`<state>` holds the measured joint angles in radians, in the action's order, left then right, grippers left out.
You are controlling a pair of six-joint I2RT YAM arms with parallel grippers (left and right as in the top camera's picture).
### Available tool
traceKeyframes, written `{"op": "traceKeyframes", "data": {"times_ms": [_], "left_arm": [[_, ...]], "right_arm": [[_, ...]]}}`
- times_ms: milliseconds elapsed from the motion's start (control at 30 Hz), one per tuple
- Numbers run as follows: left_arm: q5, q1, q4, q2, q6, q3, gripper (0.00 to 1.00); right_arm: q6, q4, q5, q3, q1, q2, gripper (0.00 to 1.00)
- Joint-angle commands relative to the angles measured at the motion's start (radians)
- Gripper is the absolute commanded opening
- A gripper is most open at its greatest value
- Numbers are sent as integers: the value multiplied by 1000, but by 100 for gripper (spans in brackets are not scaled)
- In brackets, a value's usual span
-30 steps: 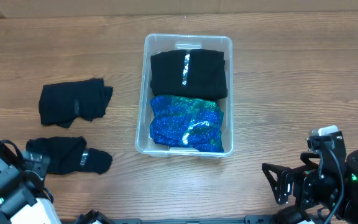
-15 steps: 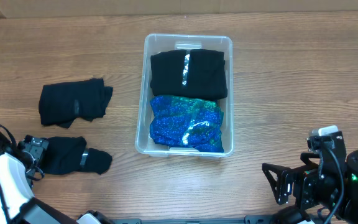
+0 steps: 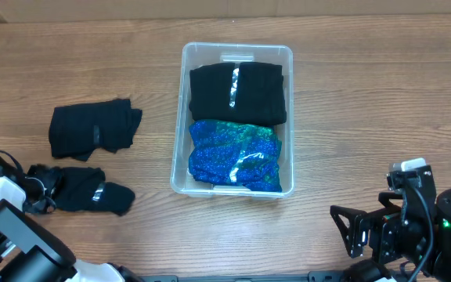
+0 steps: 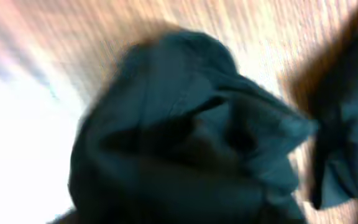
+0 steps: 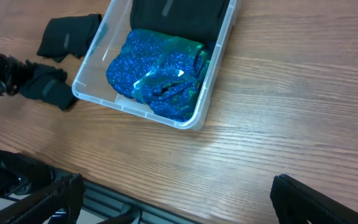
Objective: Pack container
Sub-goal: 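Move the left gripper to the black bundle and grasp it, then carry the black bundle into the bin and release it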
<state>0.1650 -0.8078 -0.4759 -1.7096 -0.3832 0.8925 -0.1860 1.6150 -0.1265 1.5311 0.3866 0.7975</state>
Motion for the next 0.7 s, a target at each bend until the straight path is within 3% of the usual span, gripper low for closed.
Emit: {"op": "traceKeyframes", "data": {"times_ms": [0,200,300,567,667], "left_arm": [[38,-3,7,-69,25,-33,7],[237,-3,14,-31,47,-6,4],[361,-3,8,97,38,5,4],[396,-3,-135,629,-186,6,4],[528,-2,-138,780,-305,5,4]], "right_arm": [[4,-5,-3,2,0,-3,100],[4,-5,-3,2,0,-3,100],[4,-5,-3,2,0,-3,100],[4,-5,-3,2,0,-3,100],[4,-5,-3,2,0,-3,100]]}}
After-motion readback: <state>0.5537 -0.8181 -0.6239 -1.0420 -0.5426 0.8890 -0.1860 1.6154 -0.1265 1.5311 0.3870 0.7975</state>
